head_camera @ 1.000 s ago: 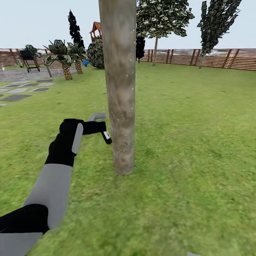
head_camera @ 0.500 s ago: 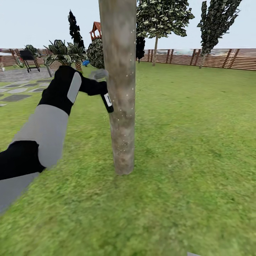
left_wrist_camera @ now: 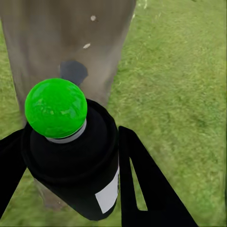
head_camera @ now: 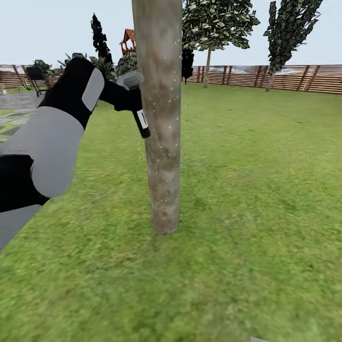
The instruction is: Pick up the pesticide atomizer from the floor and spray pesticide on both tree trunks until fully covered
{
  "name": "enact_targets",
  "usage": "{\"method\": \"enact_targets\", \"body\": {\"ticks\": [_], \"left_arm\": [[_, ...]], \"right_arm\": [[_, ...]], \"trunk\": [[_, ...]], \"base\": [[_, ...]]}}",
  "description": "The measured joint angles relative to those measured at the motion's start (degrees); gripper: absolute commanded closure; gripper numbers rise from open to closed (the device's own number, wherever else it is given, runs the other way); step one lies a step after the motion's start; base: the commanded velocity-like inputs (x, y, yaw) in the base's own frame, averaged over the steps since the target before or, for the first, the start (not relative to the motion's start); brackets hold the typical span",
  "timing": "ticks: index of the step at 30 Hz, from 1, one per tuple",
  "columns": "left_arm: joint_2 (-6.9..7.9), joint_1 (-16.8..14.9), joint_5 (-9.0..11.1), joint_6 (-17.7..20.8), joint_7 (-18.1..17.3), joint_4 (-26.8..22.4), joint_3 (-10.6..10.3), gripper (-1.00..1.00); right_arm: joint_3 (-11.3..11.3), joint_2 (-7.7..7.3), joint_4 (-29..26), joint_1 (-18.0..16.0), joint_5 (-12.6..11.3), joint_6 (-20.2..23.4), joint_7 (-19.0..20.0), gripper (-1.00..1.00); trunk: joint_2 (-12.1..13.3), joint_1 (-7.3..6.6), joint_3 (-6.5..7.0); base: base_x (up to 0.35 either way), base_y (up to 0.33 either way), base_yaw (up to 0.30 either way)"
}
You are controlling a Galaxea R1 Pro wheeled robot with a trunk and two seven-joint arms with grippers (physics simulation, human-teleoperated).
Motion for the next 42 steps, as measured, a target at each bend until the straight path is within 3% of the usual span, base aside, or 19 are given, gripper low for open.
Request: {"method": "enact_targets", "body": {"ticks": [3, 6, 7, 8, 12, 14, 15, 16, 17, 20, 21, 22, 24, 26, 28, 30, 34, 38, 42], "left_arm": [[2.63, -0.1, 0.0, -0.3, 0.3, 5.6, 0.3, 1.0], [6.88, 0.0, -0.1, -0.6, 0.6, 11.9, 0.4, 1.0], [7.69, 0.0, -0.6, -0.7, 0.5, 13.9, 0.1, 1.0], [7.97, 0.0, 0.2, -1.2, 0.5, 15.4, 0.4, 1.0], [8.09, 0.0, 0.2, -7.6, 0.4, 24.2, 0.2, 1.0], [7.19, 0.2, 0.5, -8.7, 0.3, 25.3, 0.5, 1.0], [6.01, 0.6, 0.5, -9.4, 0.3, 25.7, 0.4, 1.0], [3.43, 2.9, 0.2, -12.0, 0.3, 25.8, 0.1, 1.0], [2.02, 4.6, 0.9, -12.9, 0.2, 26.0, 1.1, 1.0], [0.28, 9.6, -0.2, -16.2, 0.4, 26.0, 0.0, 1.0], [0.07, 12.2, 0.1, -18.6, 0.4, 26.0, 0.7, 1.0], [-0.03, 15.2, -0.6, -20.8, 0.6, 26.0, 0.0, 1.0], [-0.1, 18.3, -2.1, -23.1, 0.6, 26.0, 0.3, 1.0], [-0.13, 23.5, -6.5, -27.8, 0.9, 26.0, 0.2, 1.0], [-0.07, 26.8, -8.1, -30.8, 1.0, 26.1, 0.1, 1.0], [-0.01, 29.7, -8.7, -33.0, 1.0, 26.1, 0.1, 1.0], [0.03, 39.1, -9.0, -44.1, 0.8, 26.2, 0.1, 1.0], [-0.06, 47.7, -9.0, -52.1, 0.7, 26.2, 0.0, 1.0], [-0.09, 52.0, -8.9, -56.5, 0.7, 26.1, 0.2, 1.0]], "right_arm": [[0.0, -0.02, 0.0, 0.0, 0.0, 0.0, 0.0, -1.0], [0.0, -0.03, 0.0, 0.0, 0.0, 0.0, 0.0, -1.0], [0.0, -0.03, 0.0, 0.0, 0.0, 0.0, -0.1, -1.0], [0.0, -0.03, 0.0, 0.0, 0.0, 0.0, 0.0, -1.0], [0.0, -0.03, 0.0, 0.0, 0.0, 0.0, -0.1, -1.0], [0.0, -0.03, 0.0, 0.0, 0.0, 0.0, -0.1, -1.0], [0.0, -0.03, 0.0, 0.0, 0.0, 0.0, -0.1, -1.0], [0.0, -0.02, 0.0, 0.0, 0.0, 0.0, -0.1, -1.0], [0.0, -0.02, 0.0, 0.0, 0.0, 0.0, -0.1, -1.0], [0.0, -0.02, 0.0, 0.0, 0.0, 0.0, -0.1, -1.0], [0.0, -0.02, 0.0, 0.0, 0.0, 0.0, -0.1, -1.0], [0.0, -0.02, 0.0, 0.0, 0.0, 0.0, -0.1, -1.0], [0.0, -0.02, 0.0, 0.0, 0.0, 0.0, 0.0, -1.0], [0.0, -0.01, 0.0, 0.0, 0.0, 0.0, 0.0, -1.0], [0.0, -0.01, 0.0, 0.0, 0.0, 0.0, 0.0, -1.0], [0.0, -0.02, 0.0, 0.0, 0.0, 0.0, 0.0, -1.0], [0.0, 0.05, 0.0, 0.0, 0.0, 0.0, 0.0, -1.0], [0.1, 0.06, 0.0, 0.0, 0.1, 0.0, 0.1, -1.0], [0.1, -0.04, 0.0, 0.0, 0.1, -0.1, 0.0, -1.0]], "trunk": [[0.0, 0.0, 0.0], [0.0, 0.0, 0.0], [0.0, 0.0, 0.0], [0.0, 0.0, 0.0], [0.0, 0.0, 0.0], [0.0, 0.0, 0.0], [0.0, 0.0, 0.0], [0.0, -0.01, 0.0], [0.0, 0.01, -0.01], [0.0, 0.01, -0.01], [0.0, 0.0, 0.0], [0.0, 0.01, -0.01], [0.0, 0.0, 0.0], [0.0, 0.0, 0.0], [0.0, 0.0, 0.0], [0.0, 0.0, -0.01], [0.0, 0.0, -0.01], [0.0, 0.03, -0.01], [0.0, 0.03, 0.0]], "base": [[0.0, 0.0, 0.0], [0.0, 0.0, 0.0], [0.0, 0.0, 0.0], [0.0, 0.0, 0.0], [0.0, 0.0, 0.0], [0.0, 0.0, 0.0], [0.0, 0.0, 0.0], [0.0, 0.0, 0.0], [0.0, 0.0, 0.0], [0.0, 0.0, 0.0], [0.0, 0.0, 0.0], [0.0, 0.0, 0.0], [0.0, 0.0, 0.0], [0.0, 0.0, 0.0], [0.0, 0.0, 0.0], [0.0, 0.0, 0.0], [-0.008, 0.0, 0.0], [-0.238, 0.0, 0.0], [-0.335, 0.0, 0.0]]}}
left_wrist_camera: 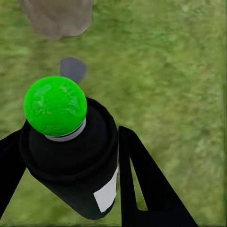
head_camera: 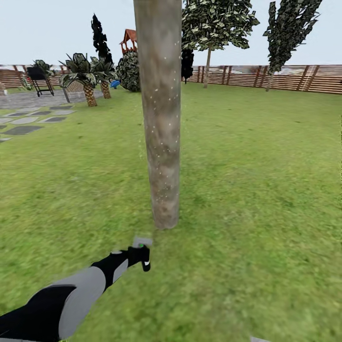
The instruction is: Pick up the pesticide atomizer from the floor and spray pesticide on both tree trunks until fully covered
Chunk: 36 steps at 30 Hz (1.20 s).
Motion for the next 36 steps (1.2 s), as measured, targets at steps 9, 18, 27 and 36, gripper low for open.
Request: {"method": "enact_targets", "body": {"ticks": [9, 18, 27, 36], "left_arm": [[-0.05, 3.0, 0.2, -5.3, 0.0, -0.1, 0.1, 1.0], [0.01, 3.1, 0.1, -5.6, -5.6, -0.3, 0.0, 1.0], [-0.08, 3.1, -6.3, -5.9, -42.3, -0.2, -11.3, 1.0], [-2.44, 3.1, -6.7, -9.4, -49.8, -0.3, -12.5, 1.0]], "right_arm": [[0.1, -4.75, -12.3, -0.1, 0.1, -2.5, -5.1, -1.0], [-0.3, -17.59, -18.8, -12.2, -0.7, 16.7, 35.7, -1.0], [-0.5, -16.6, -37.4, -16.9, -0.9, 37.9, 74.4, -1.0], [6.9, -1.12, -43.6, -17.0, -0.6, 41.3, 81.5, 1.0]], "trunk": [[0.0, -0.02, 0.01], [0.0, -0.04, 0.02], [0.0, -0.04, 0.01], [0.0, -0.04, 0.01]], "base": [[-0.267, 0.026, 0.0], [-0.013, 0.001, 0.0], [0.0, 0.0, 0.0], [0.0, 0.0, 0.0]]}}
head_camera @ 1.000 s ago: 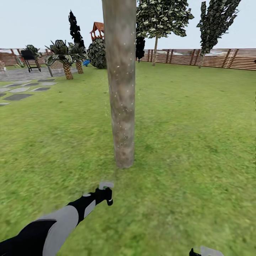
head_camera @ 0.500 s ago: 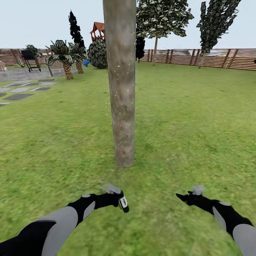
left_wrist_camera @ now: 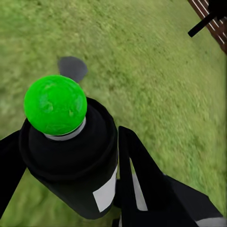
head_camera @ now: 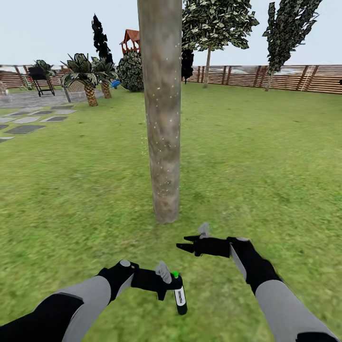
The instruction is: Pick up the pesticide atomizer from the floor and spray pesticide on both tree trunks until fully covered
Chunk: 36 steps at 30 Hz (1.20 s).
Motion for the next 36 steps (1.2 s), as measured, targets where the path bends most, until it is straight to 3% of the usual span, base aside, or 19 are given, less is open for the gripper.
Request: {"method": "enact_targets", "body": {"ticks": [3, 7, 20, 27, 32, 36], "left_arm": [[-0.19, 0.0, 0.0, -0.1, -0.1, 0.0, -0.1, 1.0], [-0.41, 0.0, 0.0, -0.1, -0.1, 0.0, -0.1, 1.0], [-0.53, 0.0, 0.2, -0.1, -0.1, 0.0, 0.0, 1.0], [-0.52, 0.0, 0.3, -0.1, 0.0, 0.0, 0.2, 1.0], [-0.52, 0.0, 0.4, 0.0, 0.0, 0.0, 0.2, 1.0], [-0.52, 0.0, 0.3, 0.0, 0.0, 0.0, 0.2, 1.0]], "right_arm": [[1.1, 1.71, 0.0, 0.0, 0.0, 0.0, 0.0, 1.0], [1.3, 2.42, 0.3, 0.0, 0.2, 0.0, 0.0, 1.0], [1.2, 2.22, 0.7, 0.0, 0.5, 2.6, 0.0, 1.0], [1.3, 2.27, 4.3, 0.0, 0.6, 2.6, 0.0, 1.0], [5.4, 2.29, 7.0, 0.0, 0.6, 2.5, -0.3, 1.0], [6.4, 2.36, 7.4, 0.0, 0.6, 2.5, -0.4, 1.0]], "trunk": [[0.0, 0.0, 0.0], [0.0, 0.0, 0.0], [0.0, 0.0, 0.0], [0.0, 0.0, 0.0], [0.0, 0.0, 0.0], [0.0, 0.0, 0.0]], "base": [[0.0, 0.0, 0.0], [0.0, 0.0, 0.0], [0.0, 0.0, 0.0], [0.0, 0.0, 0.0], [0.0, 0.0, 0.0], [0.0, 0.0, 0.0]]}}
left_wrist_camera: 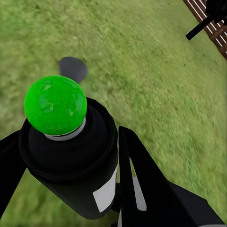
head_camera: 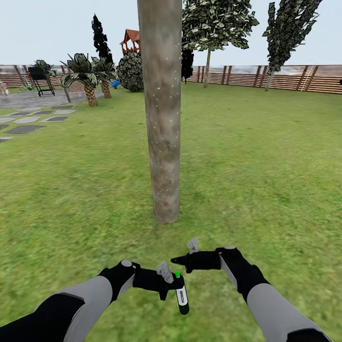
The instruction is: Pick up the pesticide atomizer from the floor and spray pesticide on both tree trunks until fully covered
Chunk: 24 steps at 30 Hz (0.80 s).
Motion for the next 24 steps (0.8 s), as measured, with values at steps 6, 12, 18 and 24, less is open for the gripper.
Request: {"method": "enact_targets", "body": {"ticks": [6, 12, 18, 24], "left_arm": [[0.0, 0.0, 0.0, 0.0, 0.0, 0.0, 0.0, 1.0], [0.0, 0.0, 0.0, 0.0, 0.0, 0.0, 0.0, 1.0], [0.0, 0.0, 0.0, 0.0, 0.0, 0.0, 0.1, 1.0], [0.0, 0.0, 0.0, 0.0, 0.0, 0.0, 0.1, 1.0]], "right_arm": [[0.2, -0.13, 0.2, 0.0, 0.0, -0.1, 0.0, 1.0], [0.2, -0.16, 2.5, 0.0, 0.1, -0.3, -0.1, 1.0], [0.2, -0.3, 2.9, 0.0, 0.1, -0.3, -0.1, 1.0], [0.2, -0.33, 3.7, 0.0, 0.2, -0.5, -0.1, 1.0]], "trunk": [[0.0, 0.0, 0.0], [0.0, 0.0, 0.0], [0.0, 0.0, 0.0], [0.0, 0.0, 0.0]], "base": [[0.0, 0.0, 0.0], [0.0, 0.0, 0.0], [0.0, 0.0, 0.0], [0.0, 0.0, 0.0]]}}
